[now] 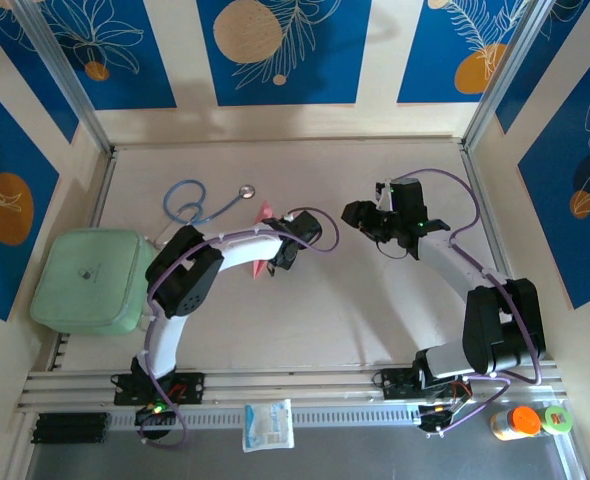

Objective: Fold a paper plane with a square sheet of paper (pick it up from the middle)
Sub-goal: Turn over the paper at the center of the table.

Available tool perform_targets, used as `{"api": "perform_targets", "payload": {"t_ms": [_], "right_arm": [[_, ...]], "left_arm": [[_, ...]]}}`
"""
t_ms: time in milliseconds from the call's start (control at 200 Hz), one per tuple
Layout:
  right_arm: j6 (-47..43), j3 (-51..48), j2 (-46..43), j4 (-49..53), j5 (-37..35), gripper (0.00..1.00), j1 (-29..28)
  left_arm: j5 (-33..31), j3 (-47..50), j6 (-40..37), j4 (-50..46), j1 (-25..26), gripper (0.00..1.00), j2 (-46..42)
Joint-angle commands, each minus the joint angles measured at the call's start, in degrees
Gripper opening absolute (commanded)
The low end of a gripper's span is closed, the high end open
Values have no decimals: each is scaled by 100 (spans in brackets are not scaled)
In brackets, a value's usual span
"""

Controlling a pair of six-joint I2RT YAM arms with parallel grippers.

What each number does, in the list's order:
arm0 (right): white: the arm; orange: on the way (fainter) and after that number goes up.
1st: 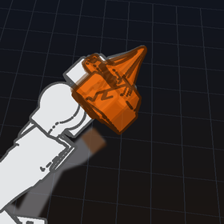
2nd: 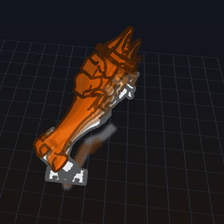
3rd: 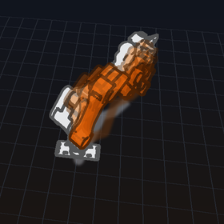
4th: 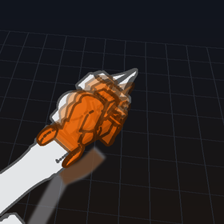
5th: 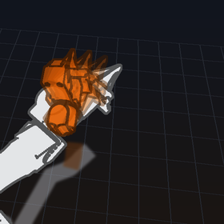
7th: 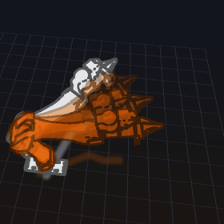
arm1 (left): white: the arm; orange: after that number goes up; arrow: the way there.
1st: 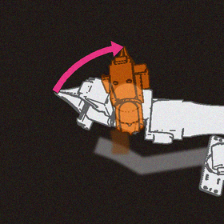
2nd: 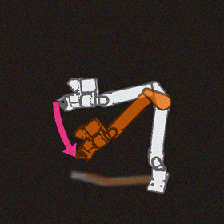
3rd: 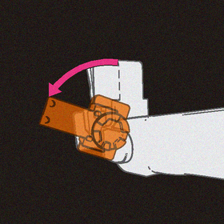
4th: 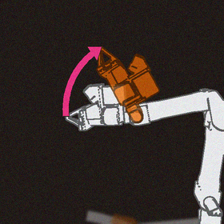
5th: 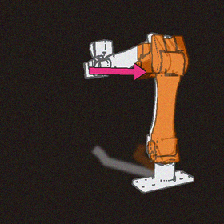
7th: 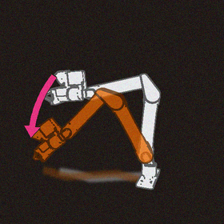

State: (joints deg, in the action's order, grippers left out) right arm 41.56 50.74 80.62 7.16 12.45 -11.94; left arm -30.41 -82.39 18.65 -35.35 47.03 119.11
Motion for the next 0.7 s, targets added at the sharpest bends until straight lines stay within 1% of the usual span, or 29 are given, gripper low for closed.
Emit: {"api": "perform_targets", "payload": {"t_ms": [0, 60, 240, 365, 440, 550, 635, 695], "right_arm": [[88, -72, 24, 31, 144, 52, 61], [139, -110, -18, -7, 110, 51, 98], [320, -286, -181, -127, 25, 51, 257], [379, -376, -280, -140, 3, 51, 358], [371, -381, -284, -130, 28, 51, 385], [315, -339, -266, -63, 38, 51, 365], [221, -206, -228, 161, -42, 51, 282], [100, -7, -165, 490, -215, 51, 140]], "left_arm": [[541, -330, 302, -360, 177, 29, -184], [729, -399, 395, -393, 264, 31, -257], [1554, -357, 943, -223, 415, 37, -511], [1869, -228, 1213, -30, 468, 42, -737], [1923, -177, 1304, -8, 474, 46, -863], [2149, -86, 1399, 67, 475, 47, -1099], [2431, 76, 1496, 208, 474, 49, -1403], [2479, 216, 1573, 273, 467, 51, -1682]]}}
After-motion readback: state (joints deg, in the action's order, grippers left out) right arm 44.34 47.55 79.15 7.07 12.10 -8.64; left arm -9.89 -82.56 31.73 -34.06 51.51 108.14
